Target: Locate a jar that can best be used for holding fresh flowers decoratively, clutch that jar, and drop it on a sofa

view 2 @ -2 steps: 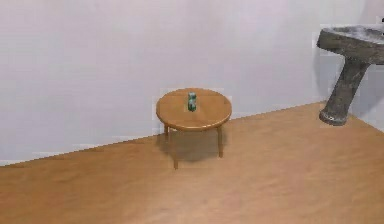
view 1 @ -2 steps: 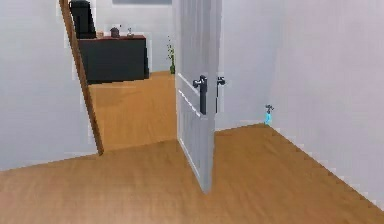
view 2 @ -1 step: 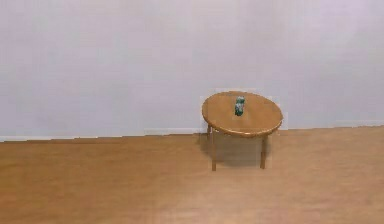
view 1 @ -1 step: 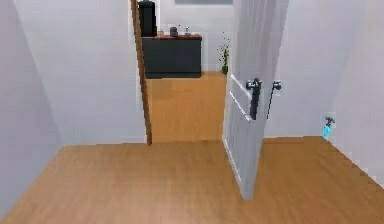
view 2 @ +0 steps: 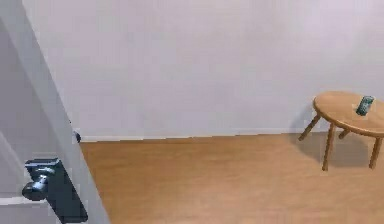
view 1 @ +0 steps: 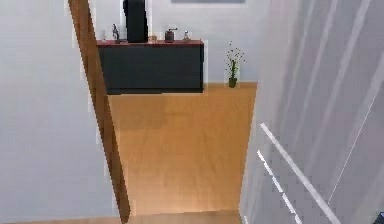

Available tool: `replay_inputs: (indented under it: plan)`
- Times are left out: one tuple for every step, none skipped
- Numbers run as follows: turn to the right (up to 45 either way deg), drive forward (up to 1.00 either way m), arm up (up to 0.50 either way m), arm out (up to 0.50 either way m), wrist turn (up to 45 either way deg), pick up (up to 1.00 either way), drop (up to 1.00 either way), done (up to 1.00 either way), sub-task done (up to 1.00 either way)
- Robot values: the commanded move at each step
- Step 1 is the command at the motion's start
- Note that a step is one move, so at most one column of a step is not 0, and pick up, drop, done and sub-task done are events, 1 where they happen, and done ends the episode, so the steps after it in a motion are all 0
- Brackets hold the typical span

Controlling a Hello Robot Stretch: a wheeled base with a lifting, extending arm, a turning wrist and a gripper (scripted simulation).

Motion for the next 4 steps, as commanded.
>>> replay_inputs:
  plan:
    - [-3.0,0.0,0.0,0.0,0.0,0.0,0.0,0.0,0.0]
    - [-45.0,0.0,0.0,0.0,0.0,0.0,0.0,0.0,0.0]
    - [0.0,0.2,0.0,0.0,0.0,0.0,0.0,0.0,0.0]
    - [45.0,0.0,0.0,0.0,0.0,0.0,0.0,0.0,0.0]
